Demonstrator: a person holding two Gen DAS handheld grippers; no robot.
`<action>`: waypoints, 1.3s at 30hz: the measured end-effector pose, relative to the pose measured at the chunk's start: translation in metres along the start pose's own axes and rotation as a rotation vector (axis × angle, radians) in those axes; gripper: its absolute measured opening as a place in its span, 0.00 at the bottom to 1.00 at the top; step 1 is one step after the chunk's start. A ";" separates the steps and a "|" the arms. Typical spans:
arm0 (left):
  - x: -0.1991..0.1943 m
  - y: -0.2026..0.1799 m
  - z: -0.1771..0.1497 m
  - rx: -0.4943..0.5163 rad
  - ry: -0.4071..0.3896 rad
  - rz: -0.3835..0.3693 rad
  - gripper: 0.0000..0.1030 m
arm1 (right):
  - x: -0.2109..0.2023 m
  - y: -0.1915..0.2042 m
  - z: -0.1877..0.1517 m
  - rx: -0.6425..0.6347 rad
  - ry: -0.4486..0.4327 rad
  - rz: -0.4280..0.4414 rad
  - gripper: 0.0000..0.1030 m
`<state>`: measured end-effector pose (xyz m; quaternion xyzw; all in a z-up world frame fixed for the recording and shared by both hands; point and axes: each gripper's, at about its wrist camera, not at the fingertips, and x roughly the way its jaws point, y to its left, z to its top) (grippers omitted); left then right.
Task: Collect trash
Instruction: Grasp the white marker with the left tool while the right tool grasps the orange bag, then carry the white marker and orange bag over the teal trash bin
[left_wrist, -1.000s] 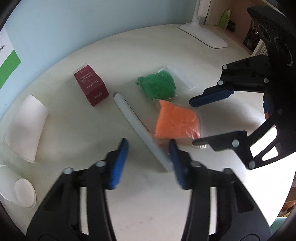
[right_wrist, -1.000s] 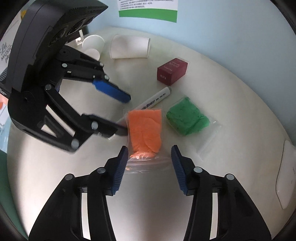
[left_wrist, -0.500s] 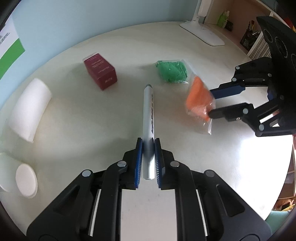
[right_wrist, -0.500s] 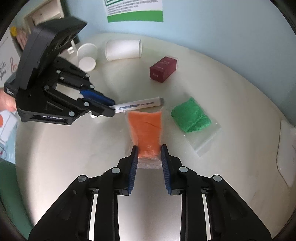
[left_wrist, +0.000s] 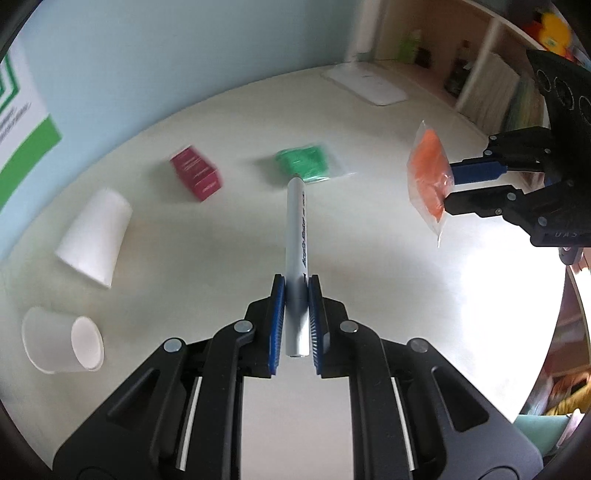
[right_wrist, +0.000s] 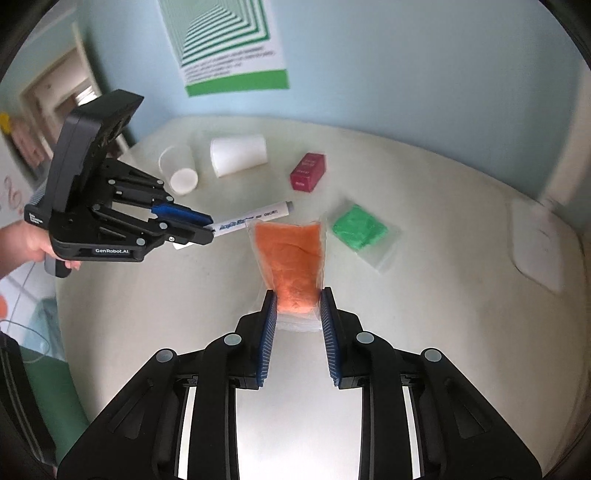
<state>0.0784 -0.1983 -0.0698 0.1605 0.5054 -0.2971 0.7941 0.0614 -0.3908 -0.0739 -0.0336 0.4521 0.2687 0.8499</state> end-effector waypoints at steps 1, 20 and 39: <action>-0.004 -0.005 0.000 0.021 -0.008 -0.010 0.11 | -0.011 0.003 -0.008 0.029 -0.014 -0.021 0.24; -0.055 -0.212 -0.080 0.671 0.004 -0.413 0.11 | -0.186 0.151 -0.248 0.648 -0.194 -0.501 0.24; -0.031 -0.448 -0.289 1.104 0.318 -0.631 0.11 | -0.253 0.293 -0.528 1.215 -0.192 -0.600 0.24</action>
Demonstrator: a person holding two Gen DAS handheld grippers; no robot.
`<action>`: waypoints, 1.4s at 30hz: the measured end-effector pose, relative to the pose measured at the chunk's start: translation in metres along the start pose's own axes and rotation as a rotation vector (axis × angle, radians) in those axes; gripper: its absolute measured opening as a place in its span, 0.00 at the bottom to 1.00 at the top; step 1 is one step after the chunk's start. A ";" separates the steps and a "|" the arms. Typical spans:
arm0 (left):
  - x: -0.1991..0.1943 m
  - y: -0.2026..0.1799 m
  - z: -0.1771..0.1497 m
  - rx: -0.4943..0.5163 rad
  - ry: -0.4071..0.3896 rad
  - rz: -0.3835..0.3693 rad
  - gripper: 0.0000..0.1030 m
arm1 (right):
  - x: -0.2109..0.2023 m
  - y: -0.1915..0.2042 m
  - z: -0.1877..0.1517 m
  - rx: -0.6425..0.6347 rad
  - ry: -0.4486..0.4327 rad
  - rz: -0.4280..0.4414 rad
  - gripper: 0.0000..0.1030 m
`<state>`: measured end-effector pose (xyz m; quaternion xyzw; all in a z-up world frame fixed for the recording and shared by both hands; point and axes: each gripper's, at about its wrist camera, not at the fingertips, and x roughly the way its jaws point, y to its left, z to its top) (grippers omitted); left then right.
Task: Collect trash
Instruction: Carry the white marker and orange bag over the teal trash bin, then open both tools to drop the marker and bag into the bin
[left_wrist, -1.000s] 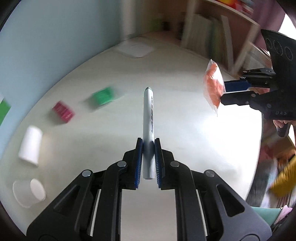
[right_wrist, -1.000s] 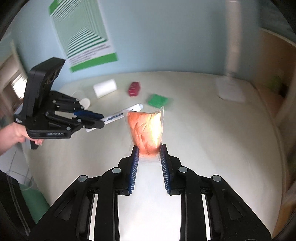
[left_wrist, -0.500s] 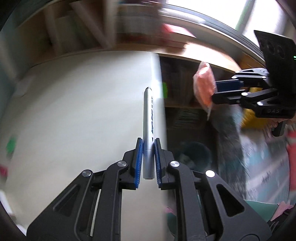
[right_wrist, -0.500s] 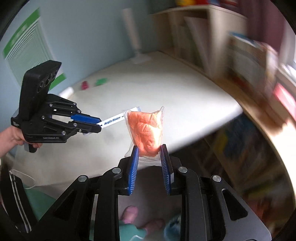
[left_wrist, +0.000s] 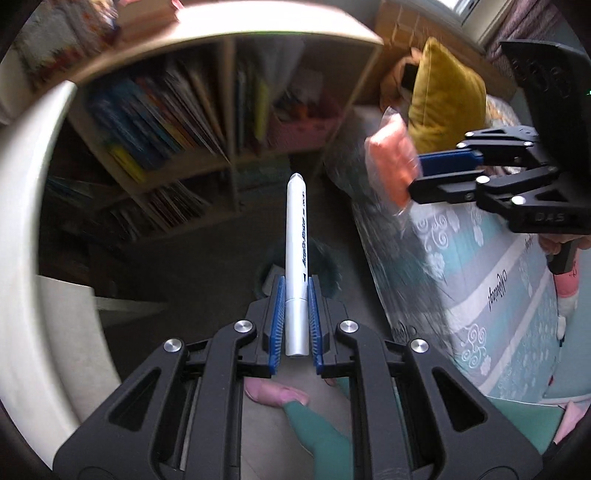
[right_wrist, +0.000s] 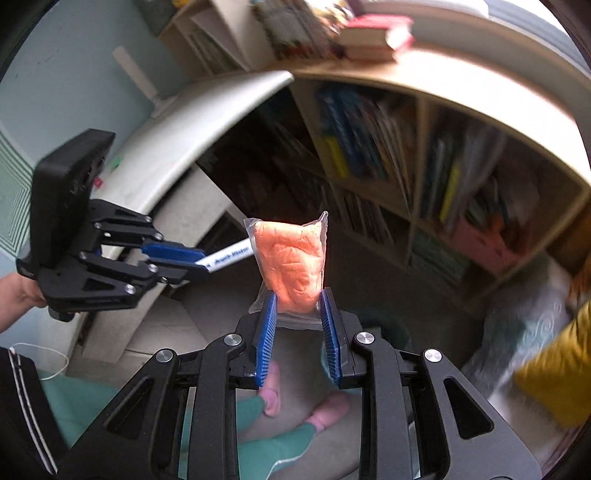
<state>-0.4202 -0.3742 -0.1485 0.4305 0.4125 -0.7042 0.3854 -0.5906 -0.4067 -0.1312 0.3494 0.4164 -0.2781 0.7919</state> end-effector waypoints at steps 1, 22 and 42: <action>0.009 -0.005 0.002 0.002 0.018 -0.001 0.11 | 0.000 -0.005 -0.005 0.005 0.006 0.003 0.24; 0.105 -0.046 0.015 0.067 0.203 0.070 0.55 | 0.030 -0.089 -0.062 0.143 0.107 0.005 0.55; -0.061 0.057 -0.055 -0.323 -0.053 0.230 0.61 | 0.037 0.034 0.062 -0.207 0.055 0.161 0.57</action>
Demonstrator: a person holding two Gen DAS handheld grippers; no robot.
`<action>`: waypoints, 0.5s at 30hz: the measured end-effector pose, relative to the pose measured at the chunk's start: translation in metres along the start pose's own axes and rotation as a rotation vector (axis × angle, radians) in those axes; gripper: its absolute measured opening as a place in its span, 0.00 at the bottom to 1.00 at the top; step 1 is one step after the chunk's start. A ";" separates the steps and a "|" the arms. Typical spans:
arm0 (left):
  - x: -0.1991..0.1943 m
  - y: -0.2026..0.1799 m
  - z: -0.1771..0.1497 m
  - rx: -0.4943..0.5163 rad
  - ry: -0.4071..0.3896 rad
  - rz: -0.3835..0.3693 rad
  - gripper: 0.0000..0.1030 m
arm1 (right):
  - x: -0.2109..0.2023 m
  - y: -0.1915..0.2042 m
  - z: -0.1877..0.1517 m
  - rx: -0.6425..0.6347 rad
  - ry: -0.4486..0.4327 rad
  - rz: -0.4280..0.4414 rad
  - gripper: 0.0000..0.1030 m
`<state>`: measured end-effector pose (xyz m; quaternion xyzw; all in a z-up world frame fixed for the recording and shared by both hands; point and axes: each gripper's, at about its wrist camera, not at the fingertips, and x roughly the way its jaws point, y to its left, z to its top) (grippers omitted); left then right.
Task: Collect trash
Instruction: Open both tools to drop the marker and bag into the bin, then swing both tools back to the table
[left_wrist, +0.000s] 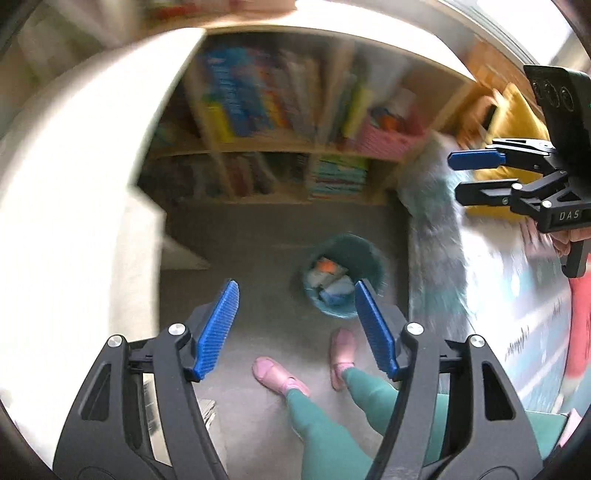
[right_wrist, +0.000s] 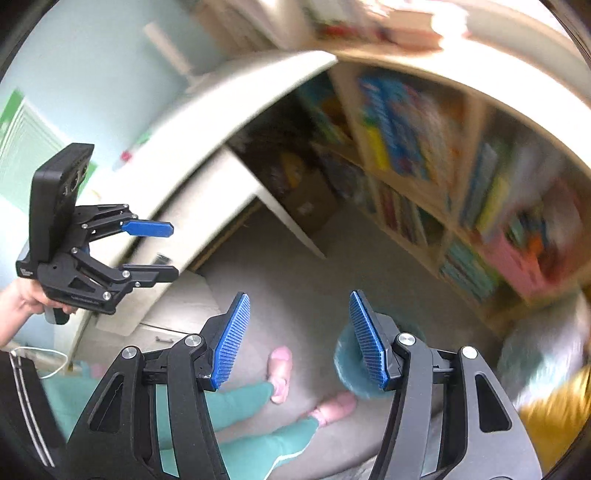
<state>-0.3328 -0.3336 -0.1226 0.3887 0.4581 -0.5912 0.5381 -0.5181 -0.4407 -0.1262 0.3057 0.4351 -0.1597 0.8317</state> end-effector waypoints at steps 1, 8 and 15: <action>-0.010 0.016 -0.004 -0.030 -0.014 0.023 0.61 | 0.005 0.010 0.014 -0.030 -0.002 0.013 0.57; -0.069 0.105 -0.039 -0.193 -0.111 0.134 0.72 | 0.044 0.102 0.105 -0.257 -0.016 0.093 0.62; -0.117 0.197 -0.085 -0.369 -0.183 0.237 0.87 | 0.089 0.194 0.170 -0.404 -0.023 0.144 0.85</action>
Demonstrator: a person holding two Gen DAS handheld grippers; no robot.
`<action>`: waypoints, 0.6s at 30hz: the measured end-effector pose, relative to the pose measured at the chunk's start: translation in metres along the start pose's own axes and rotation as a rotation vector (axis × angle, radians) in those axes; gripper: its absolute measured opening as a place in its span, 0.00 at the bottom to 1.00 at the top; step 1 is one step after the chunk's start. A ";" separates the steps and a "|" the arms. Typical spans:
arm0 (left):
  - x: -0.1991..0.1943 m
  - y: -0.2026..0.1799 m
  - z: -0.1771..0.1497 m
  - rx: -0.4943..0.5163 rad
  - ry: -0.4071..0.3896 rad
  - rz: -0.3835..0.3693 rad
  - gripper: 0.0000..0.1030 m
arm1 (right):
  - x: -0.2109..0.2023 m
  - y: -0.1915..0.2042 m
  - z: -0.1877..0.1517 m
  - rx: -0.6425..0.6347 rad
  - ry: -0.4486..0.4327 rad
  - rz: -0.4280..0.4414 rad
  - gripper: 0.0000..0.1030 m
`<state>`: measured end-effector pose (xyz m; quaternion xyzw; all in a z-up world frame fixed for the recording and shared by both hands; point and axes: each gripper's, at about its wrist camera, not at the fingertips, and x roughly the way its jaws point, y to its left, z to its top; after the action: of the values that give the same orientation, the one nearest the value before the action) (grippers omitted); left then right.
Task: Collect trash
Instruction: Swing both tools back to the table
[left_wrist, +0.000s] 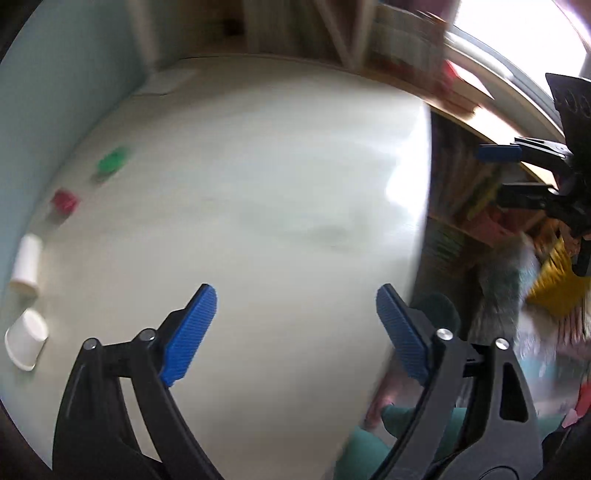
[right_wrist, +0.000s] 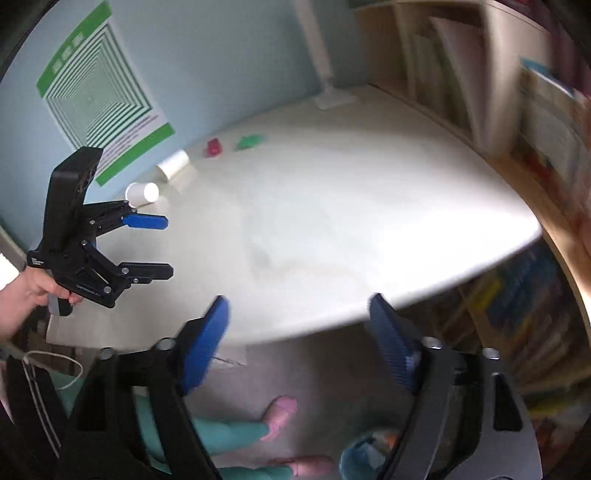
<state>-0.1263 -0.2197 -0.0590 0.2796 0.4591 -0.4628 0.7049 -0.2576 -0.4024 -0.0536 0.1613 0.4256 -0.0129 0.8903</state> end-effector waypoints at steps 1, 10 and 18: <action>-0.003 0.015 0.000 -0.025 -0.005 0.014 0.89 | 0.006 0.004 0.008 -0.014 -0.002 0.003 0.86; -0.008 0.117 -0.001 -0.208 -0.014 0.108 0.93 | 0.084 0.062 0.096 -0.207 0.052 0.064 0.86; 0.006 0.182 0.015 -0.354 -0.014 0.161 0.93 | 0.158 0.083 0.161 -0.417 0.122 0.167 0.86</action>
<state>0.0457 -0.1588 -0.0638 0.1840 0.5047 -0.3189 0.7809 -0.0224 -0.3534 -0.0566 0.0089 0.4573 0.1587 0.8750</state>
